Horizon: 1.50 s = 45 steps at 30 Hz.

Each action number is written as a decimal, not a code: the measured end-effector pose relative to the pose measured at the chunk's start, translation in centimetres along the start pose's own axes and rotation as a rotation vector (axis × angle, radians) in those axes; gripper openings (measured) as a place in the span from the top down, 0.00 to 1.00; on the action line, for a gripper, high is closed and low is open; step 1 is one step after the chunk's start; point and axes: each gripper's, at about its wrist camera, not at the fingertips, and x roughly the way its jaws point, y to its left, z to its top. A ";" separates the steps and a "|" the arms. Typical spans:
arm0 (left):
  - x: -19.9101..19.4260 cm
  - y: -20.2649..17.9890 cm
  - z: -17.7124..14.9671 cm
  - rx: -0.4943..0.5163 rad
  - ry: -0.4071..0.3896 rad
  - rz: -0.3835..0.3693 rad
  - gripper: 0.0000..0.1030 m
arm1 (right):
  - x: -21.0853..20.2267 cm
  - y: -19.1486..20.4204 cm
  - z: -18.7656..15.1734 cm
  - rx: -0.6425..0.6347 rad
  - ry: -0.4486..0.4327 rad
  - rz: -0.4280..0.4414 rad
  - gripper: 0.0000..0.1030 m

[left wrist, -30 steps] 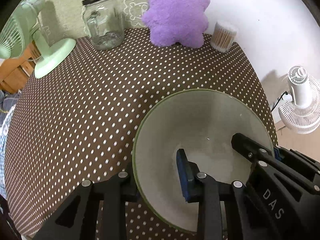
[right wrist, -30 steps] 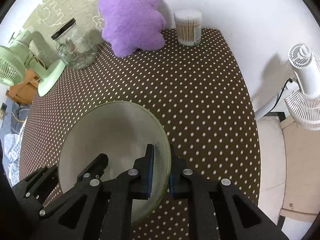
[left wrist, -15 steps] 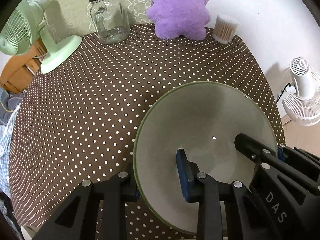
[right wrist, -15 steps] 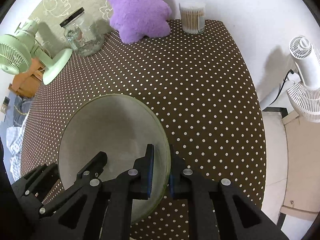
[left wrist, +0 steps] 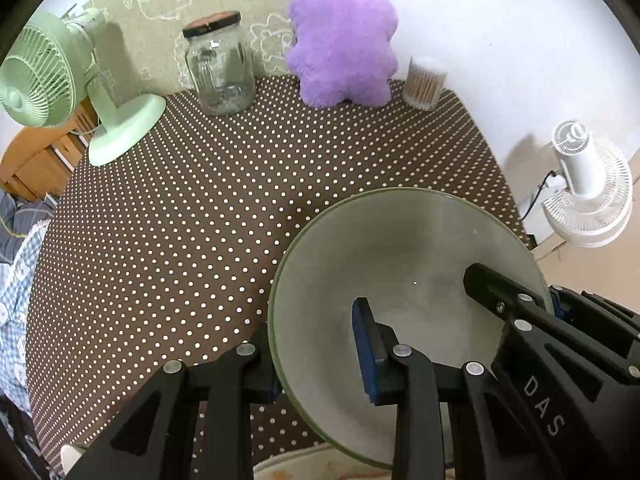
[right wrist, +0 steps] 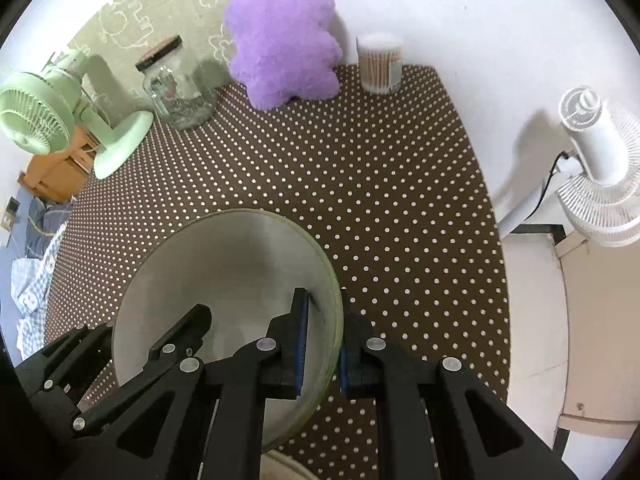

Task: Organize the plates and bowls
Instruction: 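Lift the grey bowl with both grippers and carry it toward the plate stack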

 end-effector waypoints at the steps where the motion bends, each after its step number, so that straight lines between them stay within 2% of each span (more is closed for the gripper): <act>1: -0.6 0.1 0.0 0.007 -0.010 -0.004 0.73 | -0.5 0.1 -0.1 0.001 -0.007 -0.004 0.85; 11: -6.2 2.2 -1.2 0.031 -0.077 -0.031 0.73 | -6.4 3.4 -2.2 0.019 -0.082 -0.037 0.85; 25: -10.9 8.9 -5.7 0.024 -0.110 -0.054 0.73 | -11.8 11.2 -6.3 0.002 -0.118 -0.055 0.85; 32: -12.1 11.9 -8.4 0.017 -0.109 -0.062 0.73 | -12.7 14.5 -8.8 -0.005 -0.118 -0.059 0.85; 45: -11.7 15.6 -11.8 0.014 -0.056 -0.073 0.73 | -11.2 18.1 -12.6 0.007 -0.072 -0.065 0.85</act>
